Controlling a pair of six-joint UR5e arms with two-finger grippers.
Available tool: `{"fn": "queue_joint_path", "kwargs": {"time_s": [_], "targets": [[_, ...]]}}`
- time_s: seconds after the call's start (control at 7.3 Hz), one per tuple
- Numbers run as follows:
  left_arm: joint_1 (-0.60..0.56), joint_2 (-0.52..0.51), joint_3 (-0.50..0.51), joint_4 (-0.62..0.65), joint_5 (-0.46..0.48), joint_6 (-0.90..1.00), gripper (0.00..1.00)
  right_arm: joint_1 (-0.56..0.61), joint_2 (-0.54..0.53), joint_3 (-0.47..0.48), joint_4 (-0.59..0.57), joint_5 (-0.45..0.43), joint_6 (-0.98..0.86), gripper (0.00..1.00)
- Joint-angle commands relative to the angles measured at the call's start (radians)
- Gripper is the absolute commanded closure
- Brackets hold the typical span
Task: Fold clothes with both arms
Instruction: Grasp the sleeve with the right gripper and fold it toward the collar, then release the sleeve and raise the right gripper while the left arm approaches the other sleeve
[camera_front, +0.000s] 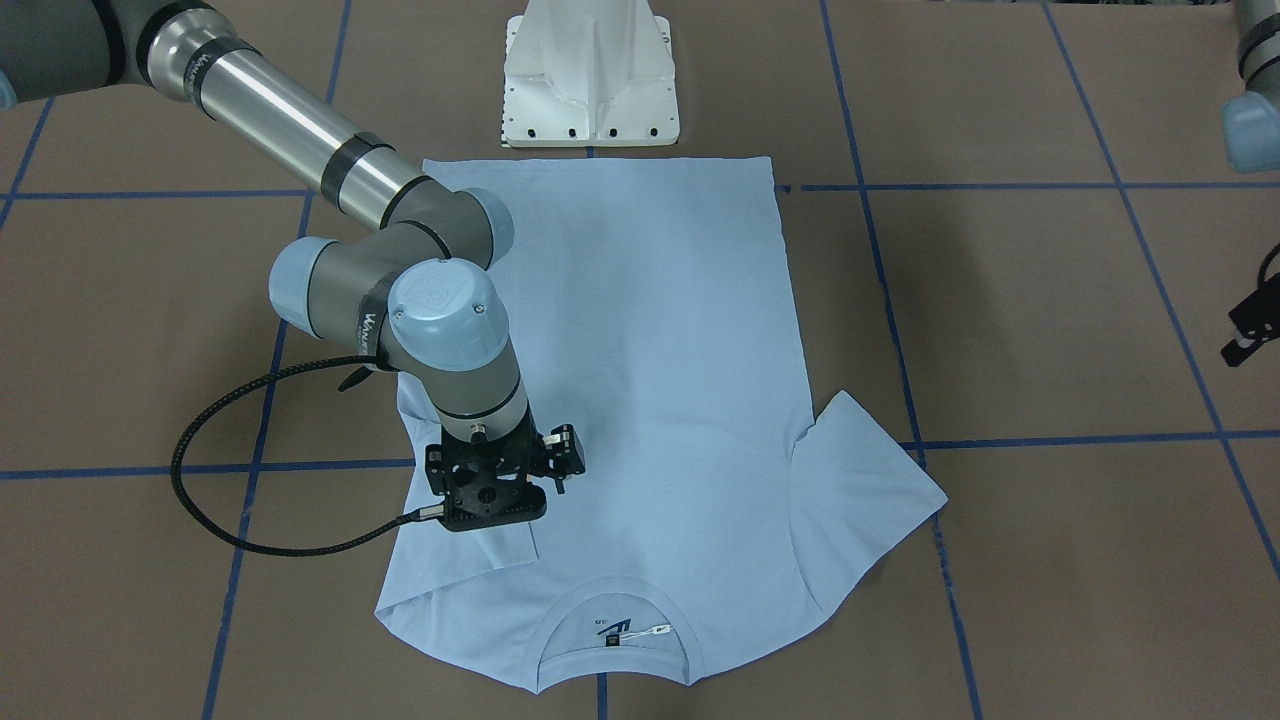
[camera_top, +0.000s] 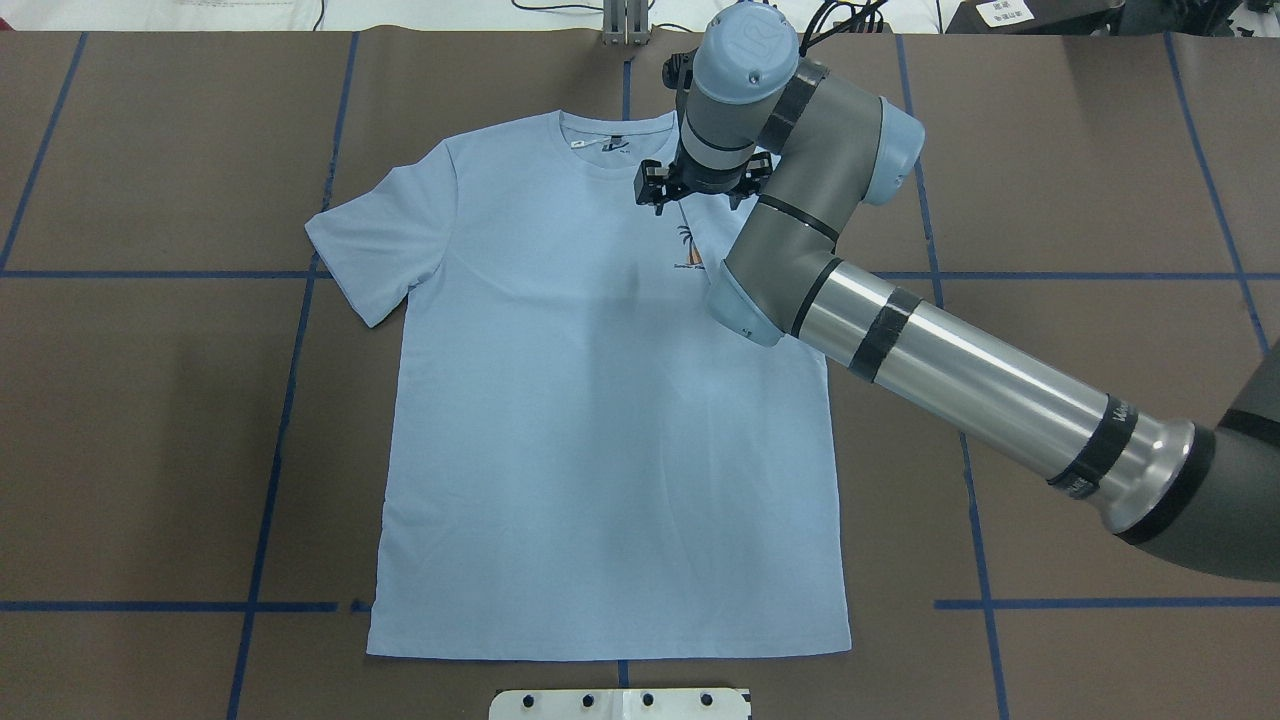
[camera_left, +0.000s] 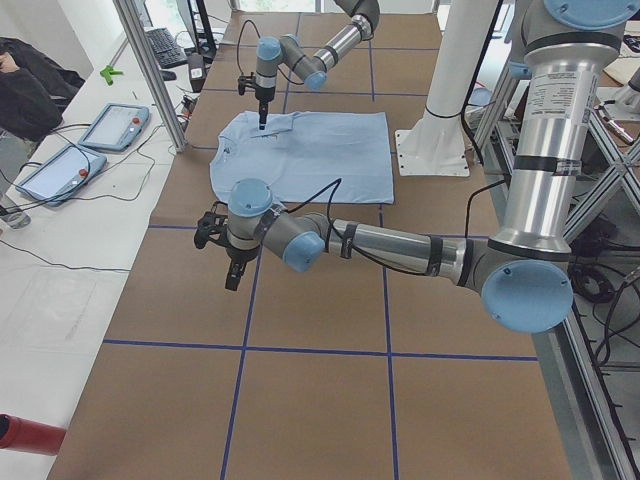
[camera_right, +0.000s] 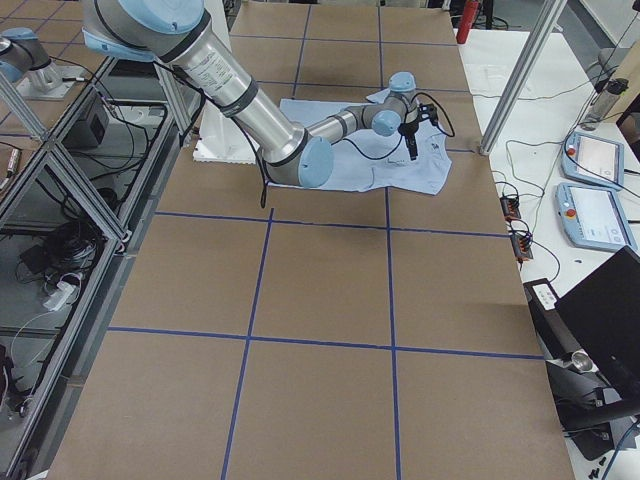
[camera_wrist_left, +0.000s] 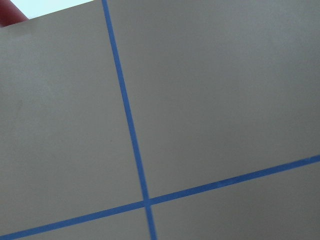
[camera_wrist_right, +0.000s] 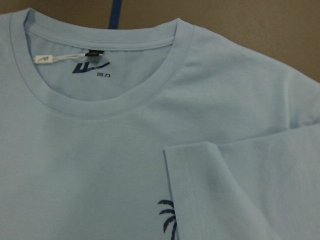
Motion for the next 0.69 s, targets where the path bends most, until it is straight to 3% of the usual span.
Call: {"fn": "queue_joint_path", "kwargs": {"time_s": [0.0,0.14,0.27,0.55], "targets": [[0.174,-0.067,0.005,-0.111,0.073,-0.336,0.00,0.059,-0.157,0.260,-0.161,0.118,0.000,0.00],[0.272,-0.119,0.022,-0.114,0.160,-0.467,0.00,0.080,-0.230,0.357,-0.190,0.137,0.000,0.00],[0.358,-0.192,0.075,-0.116,0.235,-0.571,0.00,0.103,-0.235,0.396,-0.265,0.140,0.000,0.00],[0.423,-0.305,0.207,-0.125,0.357,-0.647,0.00,0.101,-0.302,0.473,-0.277,0.139,-0.012,0.00]]}}
